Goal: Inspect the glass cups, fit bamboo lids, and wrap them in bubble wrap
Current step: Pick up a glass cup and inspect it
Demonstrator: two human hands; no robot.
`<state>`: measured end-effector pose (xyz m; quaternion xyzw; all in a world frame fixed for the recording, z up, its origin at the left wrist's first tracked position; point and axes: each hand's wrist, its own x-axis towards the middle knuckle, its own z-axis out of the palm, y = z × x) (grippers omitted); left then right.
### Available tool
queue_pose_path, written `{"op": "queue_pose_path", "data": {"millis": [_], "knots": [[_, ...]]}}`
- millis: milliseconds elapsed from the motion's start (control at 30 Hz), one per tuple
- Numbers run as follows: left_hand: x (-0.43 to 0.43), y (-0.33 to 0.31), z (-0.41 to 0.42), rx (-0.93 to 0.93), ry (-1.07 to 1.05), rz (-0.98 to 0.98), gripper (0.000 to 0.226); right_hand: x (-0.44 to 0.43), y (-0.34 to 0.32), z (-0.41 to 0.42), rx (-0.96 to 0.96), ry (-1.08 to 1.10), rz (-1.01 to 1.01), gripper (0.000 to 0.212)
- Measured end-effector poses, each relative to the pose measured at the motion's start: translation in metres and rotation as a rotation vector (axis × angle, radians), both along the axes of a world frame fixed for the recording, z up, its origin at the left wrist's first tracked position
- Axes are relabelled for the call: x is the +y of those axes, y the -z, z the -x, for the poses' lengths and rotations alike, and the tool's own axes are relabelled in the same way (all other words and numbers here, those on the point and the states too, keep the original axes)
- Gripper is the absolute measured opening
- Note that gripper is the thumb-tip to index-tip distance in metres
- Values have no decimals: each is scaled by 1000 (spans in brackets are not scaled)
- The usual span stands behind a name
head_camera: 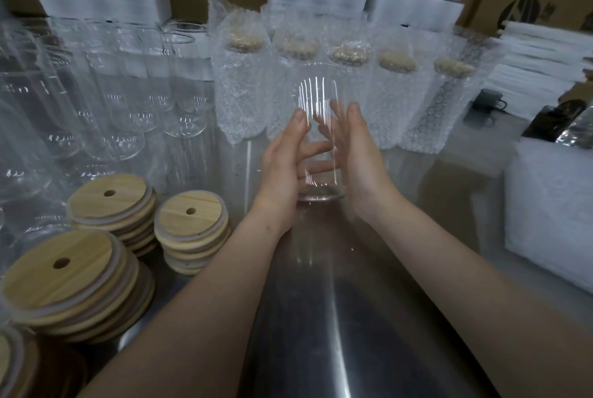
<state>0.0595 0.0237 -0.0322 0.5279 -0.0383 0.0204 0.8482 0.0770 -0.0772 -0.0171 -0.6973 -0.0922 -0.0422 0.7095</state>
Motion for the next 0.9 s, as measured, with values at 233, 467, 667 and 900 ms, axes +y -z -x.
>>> {"op": "queue_pose_path", "data": {"millis": [233,467,667,900], "knots": [[-1,0,-1,-15,52,-114,93,-6,1,-3,86,-65,-135,42],[-7,1,1,-135,-294,-156,21,-5,-1,-3,26,125,-147,41],[-9,-1,4,-129,-77,-230,84,8,9,7,-287,266,138,67],[-5,0,0,-86,-125,-179,72,-1,0,5,-194,185,100,45]]}}
